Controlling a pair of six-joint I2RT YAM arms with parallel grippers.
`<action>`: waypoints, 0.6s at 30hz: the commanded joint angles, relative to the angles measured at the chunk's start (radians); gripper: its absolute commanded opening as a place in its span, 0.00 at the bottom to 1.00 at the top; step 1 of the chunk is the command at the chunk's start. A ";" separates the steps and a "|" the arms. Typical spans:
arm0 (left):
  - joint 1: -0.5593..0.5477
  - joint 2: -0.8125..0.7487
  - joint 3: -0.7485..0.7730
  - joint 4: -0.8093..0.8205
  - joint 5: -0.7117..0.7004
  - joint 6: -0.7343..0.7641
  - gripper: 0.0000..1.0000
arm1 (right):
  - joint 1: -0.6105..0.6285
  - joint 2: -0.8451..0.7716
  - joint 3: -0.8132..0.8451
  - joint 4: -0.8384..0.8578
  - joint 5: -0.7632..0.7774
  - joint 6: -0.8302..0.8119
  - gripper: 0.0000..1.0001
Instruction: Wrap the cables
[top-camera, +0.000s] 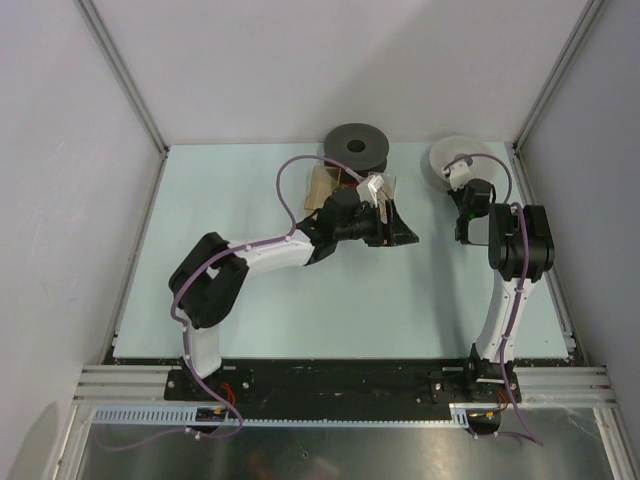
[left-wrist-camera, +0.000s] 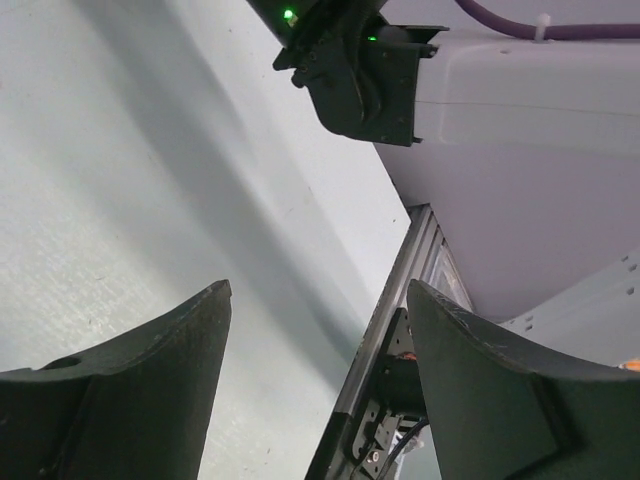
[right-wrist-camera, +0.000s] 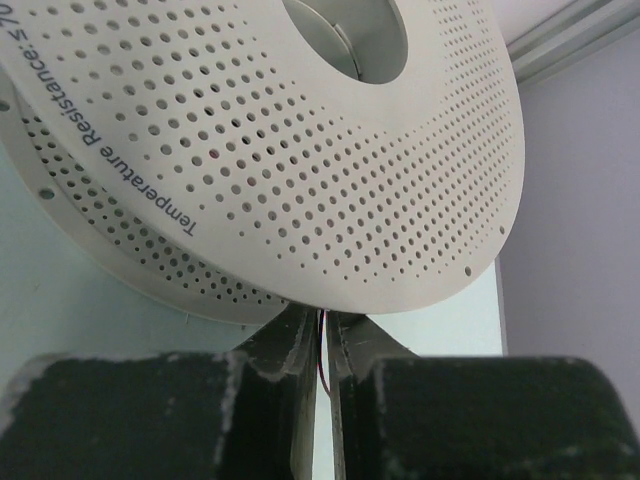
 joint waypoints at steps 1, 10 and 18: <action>0.022 -0.092 -0.036 0.036 0.017 0.090 0.76 | 0.015 -0.006 0.049 0.043 0.031 0.016 0.12; 0.048 -0.223 -0.145 0.035 -0.006 0.142 0.90 | -0.003 -0.166 0.037 -0.214 -0.003 0.109 0.31; 0.072 -0.336 -0.233 0.031 -0.030 0.176 0.99 | -0.030 -0.344 -0.061 -0.403 -0.072 0.133 0.49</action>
